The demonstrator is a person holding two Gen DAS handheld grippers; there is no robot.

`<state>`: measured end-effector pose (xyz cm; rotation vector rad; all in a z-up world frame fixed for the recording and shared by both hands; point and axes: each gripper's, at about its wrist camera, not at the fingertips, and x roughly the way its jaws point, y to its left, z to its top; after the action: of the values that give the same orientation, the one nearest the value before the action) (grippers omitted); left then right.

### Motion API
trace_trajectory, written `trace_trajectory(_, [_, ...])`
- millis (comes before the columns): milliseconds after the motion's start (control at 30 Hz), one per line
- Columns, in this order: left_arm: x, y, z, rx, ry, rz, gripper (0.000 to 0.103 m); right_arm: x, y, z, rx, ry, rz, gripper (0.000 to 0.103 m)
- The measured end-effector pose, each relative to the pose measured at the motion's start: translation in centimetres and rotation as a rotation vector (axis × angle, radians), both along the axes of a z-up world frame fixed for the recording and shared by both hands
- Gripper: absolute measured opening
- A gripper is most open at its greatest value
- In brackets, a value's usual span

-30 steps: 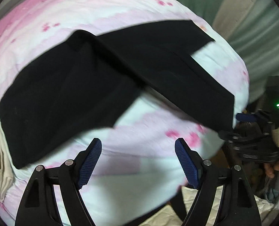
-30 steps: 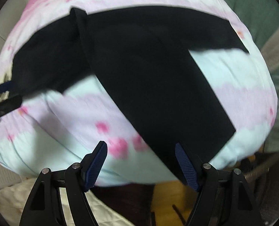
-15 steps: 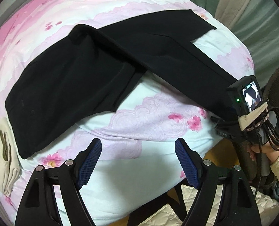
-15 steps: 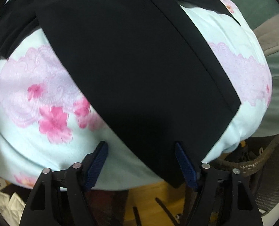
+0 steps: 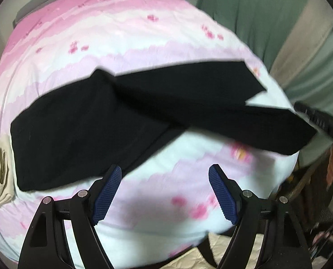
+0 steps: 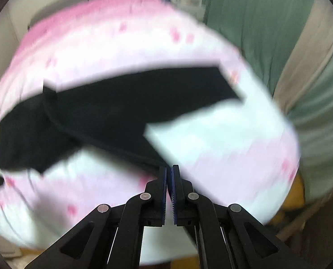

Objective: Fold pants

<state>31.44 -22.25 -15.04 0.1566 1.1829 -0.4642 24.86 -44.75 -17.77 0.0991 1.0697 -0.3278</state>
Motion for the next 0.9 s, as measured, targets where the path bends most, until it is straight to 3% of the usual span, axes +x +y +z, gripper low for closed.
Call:
trace_trajectory(200, [2.8, -6.1, 2.7, -0.016, -0.085, 0.060, 0.080, 7.8, -7.8, 6.7, -0.066, -0.158, -0.005, 0.003])
trace_trajectory(300, [3.5, -8.0, 2.9, -0.017, -0.101, 0.073, 0.081, 11.6, -10.8, 7.3, -0.041, -0.130, 0.062, 0.004])
trace_trajectory(367, [3.9, -9.1, 2.2, -0.017, -0.078, 0.079, 0.082, 12.2, -11.6, 7.4, 0.010, -0.138, 0.118, 0.009])
trace_trajectory(400, [4.2, -9.6, 1.8, -0.009, -0.066, 0.081, 0.082, 12.5, -11.9, 6.5, 0.028, -0.112, 0.147, 0.026])
trace_trajectory(433, [4.2, -10.1, 1.3, 0.002, -0.052, 0.083, 0.082, 12.4, -12.2, 5.4, 0.040, -0.084, 0.165, 0.049])
trace_trajectory(500, [4.3, -11.3, -0.1, 0.039, -0.021, 0.083, 0.082, 11.5, -12.5, 2.5, 0.061, -0.050, 0.189, 0.063])
trace_trajectory(767, [3.7, -16.0, -5.1, 0.127, 0.099, 0.058, 0.082, 7.9, -14.4, -10.2, 0.315, 0.153, 0.158, 0.063])
trace_trajectory(900, [3.5, -17.4, -6.7, 0.149, 0.141, 0.060, 0.082, 7.3, -15.6, -15.1, 0.380, 0.246, 0.115, 0.063])
